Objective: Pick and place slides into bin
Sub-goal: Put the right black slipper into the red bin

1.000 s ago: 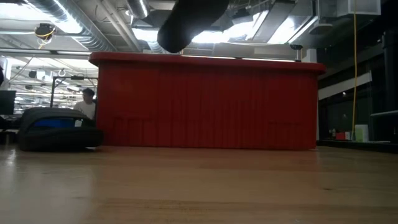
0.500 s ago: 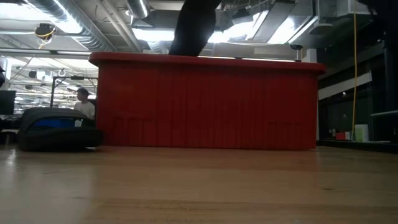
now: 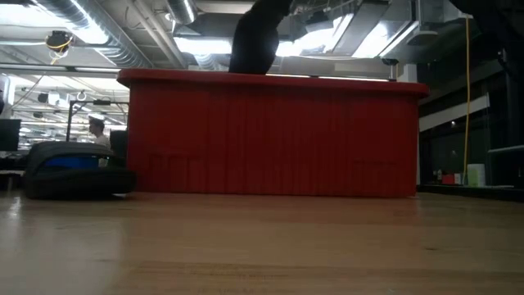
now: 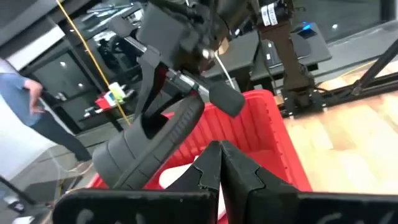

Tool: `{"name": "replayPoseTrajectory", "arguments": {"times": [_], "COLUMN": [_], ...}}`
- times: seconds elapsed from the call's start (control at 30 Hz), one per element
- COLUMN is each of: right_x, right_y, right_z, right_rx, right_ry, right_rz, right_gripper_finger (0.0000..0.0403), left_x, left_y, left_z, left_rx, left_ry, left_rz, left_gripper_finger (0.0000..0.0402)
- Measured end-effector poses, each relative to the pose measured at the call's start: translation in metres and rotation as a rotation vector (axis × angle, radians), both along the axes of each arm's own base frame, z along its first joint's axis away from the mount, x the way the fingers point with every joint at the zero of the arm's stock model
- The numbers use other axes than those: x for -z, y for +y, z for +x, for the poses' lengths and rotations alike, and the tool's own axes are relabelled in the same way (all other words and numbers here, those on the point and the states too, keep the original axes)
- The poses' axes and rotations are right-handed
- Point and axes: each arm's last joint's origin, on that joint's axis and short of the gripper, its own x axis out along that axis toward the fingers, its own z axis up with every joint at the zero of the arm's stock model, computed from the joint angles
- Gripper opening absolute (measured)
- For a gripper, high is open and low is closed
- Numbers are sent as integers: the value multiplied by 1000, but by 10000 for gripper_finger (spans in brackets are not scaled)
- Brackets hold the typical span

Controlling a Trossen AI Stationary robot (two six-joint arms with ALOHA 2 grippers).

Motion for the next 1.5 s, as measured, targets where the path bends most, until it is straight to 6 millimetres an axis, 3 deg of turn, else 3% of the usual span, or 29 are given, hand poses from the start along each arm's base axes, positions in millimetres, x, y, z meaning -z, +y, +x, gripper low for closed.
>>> {"name": "replayPoseTrajectory", "arguments": {"times": [0.1,0.27,0.5,0.77,1.37,1.5], "right_x": [3,23,70,100,129,146], "right_y": [-11,-34,-58,-62,-77,-82], "right_z": [1,10,28,42,44,43], "right_rx": [11,58,137,138,169,182], "right_ry": [-34,1,136,214,293,316], "right_rz": [34,40,43,61,92,95], "right_gripper_finger": [15,15,15,15,15,15], "left_x": [2,6,8,8,10,10], "left_y": [-1,0,1,1,1,1], "left_z": [-3,-1,1,1,1,0], "left_rx": [0,1,-2,-6,-6,-9], "left_ry": [5,27,33,26,45,41], "left_rz": [17,16,-15,-38,-53,-76], "left_gripper_finger": [1,1,1,1,2,2]}}
